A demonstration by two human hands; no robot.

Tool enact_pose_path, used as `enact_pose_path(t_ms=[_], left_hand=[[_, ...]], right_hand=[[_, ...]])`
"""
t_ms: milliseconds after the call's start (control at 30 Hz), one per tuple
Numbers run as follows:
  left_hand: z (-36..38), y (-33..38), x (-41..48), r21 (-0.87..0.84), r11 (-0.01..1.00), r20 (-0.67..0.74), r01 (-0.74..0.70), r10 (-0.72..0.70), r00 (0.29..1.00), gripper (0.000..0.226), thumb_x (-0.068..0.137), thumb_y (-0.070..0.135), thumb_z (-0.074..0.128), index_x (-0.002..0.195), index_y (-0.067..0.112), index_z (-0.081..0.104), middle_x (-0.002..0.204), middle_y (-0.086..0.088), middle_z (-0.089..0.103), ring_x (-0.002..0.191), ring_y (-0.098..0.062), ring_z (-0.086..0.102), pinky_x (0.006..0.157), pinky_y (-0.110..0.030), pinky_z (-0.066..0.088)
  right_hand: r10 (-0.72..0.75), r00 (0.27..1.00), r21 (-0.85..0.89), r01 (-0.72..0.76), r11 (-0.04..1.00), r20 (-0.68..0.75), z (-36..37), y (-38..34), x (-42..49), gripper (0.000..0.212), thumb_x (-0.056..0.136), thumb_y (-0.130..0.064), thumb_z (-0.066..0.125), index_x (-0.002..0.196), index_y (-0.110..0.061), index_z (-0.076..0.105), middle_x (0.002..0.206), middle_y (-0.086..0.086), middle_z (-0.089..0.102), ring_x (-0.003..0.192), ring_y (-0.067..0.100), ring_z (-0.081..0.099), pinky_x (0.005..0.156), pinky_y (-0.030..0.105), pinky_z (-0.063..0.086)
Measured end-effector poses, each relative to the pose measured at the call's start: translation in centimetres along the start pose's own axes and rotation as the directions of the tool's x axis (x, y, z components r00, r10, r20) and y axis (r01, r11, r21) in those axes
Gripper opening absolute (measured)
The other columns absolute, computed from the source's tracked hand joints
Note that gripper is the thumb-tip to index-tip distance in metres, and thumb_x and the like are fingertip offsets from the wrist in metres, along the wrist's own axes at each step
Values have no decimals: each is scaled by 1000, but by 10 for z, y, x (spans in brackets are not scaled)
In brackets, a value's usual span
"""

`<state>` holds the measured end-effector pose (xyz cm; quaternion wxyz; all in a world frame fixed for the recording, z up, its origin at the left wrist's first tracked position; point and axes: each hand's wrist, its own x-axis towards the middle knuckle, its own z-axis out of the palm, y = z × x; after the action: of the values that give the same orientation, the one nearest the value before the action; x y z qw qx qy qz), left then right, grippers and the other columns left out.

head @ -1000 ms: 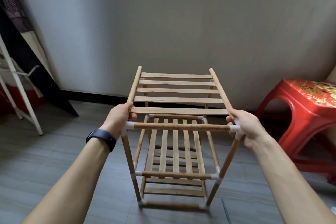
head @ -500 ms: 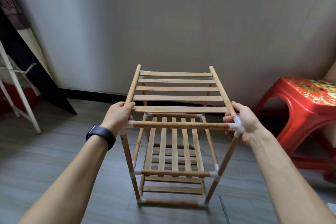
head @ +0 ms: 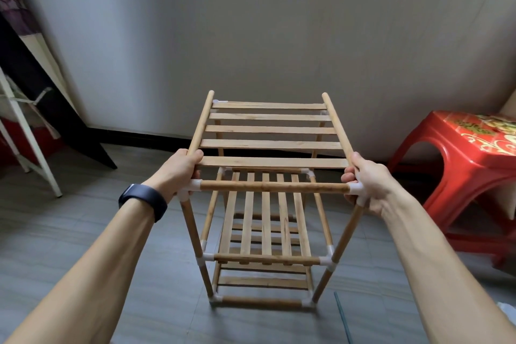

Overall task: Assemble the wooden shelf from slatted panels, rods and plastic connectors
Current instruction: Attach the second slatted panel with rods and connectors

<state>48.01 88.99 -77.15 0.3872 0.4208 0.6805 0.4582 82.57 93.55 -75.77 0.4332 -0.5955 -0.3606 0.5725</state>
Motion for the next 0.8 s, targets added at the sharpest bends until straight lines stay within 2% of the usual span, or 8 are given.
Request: enact_pose_path(t_ms=[100, 200, 367, 467, 567, 633, 700, 800], left_hand=[[1, -2, 0, -57, 998, 5, 5, -5, 1000, 23, 107, 29, 44, 86, 18, 45, 70, 0, 45, 58, -11, 43, 55, -28, 40], [0, -5, 2, -31, 1000, 11, 4, -4, 1000, 20, 106, 29, 46, 88, 18, 46, 74, 1, 47, 61, -10, 46, 57, -26, 41], [1, -2, 0, -17, 1000, -39, 25, -25, 999, 13, 102, 24, 53, 96, 13, 52, 78, -2, 58, 61, -12, 56, 58, -26, 47], [1, -1, -5, 141, 990, -104, -7, 21, 994, 21, 100, 31, 55, 103, 11, 58, 87, -5, 68, 79, -19, 67, 70, -33, 53], [0, -2, -12, 342, 940, -167, 12, 48, 985, 33, 98, 45, 50, 102, 15, 63, 97, -7, 68, 91, -24, 63, 84, -40, 52], [0, 1, -18, 411, 912, -211, 13, 81, 974, 41, 99, 52, 44, 101, 16, 62, 102, -8, 67, 86, -23, 60, 75, -36, 48], [3, 4, -24, 487, 870, -276, -74, 233, 932, 47, 98, 58, 42, 114, 15, 55, 120, -10, 59, 97, -24, 57, 77, -35, 43], [3, 7, -35, 716, 607, -133, -346, 604, 786, 68, 91, 69, 36, 135, 20, 50, 135, -6, 51, 121, -25, 47, 90, -41, 42]], right_hand=[[-15, 999, 113, 19, 993, -36, 2, 1, -3, 27, 101, -37, 51, 91, -13, 59, 63, -6, 47, 52, 6, 44, 50, 22, 37], [-26, 998, 89, 32, 996, -59, 3, -1, -9, 26, 98, -37, 54, 92, -13, 61, 62, -5, 48, 53, 8, 48, 52, 25, 44], [-54, 993, -68, 47, 997, -107, 4, -1, -14, 33, 97, -41, 53, 89, -11, 65, 84, 6, 61, 78, 19, 61, 83, 47, 60], [-130, 983, -153, 110, 982, -131, 4, -4, -14, 30, 101, -36, 49, 103, -10, 63, 101, 7, 60, 88, 22, 66, 85, 47, 59], [-255, 953, -312, 195, 930, -165, 2, -3, -13, 31, 103, -32, 44, 106, -7, 62, 92, 4, 63, 80, 21, 63, 76, 40, 55], [-374, 908, -553, 215, 805, -191, 2, -1, -14, 29, 100, -36, 42, 105, -14, 61, 96, 2, 65, 91, 25, 61, 75, 40, 52], [-476, 861, -778, 173, 604, -179, 5, 1, -16, 29, 98, -42, 41, 111, -21, 56, 117, 5, 57, 109, 31, 54, 83, 39, 47], [-663, 747, -881, 279, 381, -50, 8, 4, -20, 48, 96, -55, 42, 126, -19, 54, 138, 8, 46, 129, 33, 38, 102, 47, 38]])
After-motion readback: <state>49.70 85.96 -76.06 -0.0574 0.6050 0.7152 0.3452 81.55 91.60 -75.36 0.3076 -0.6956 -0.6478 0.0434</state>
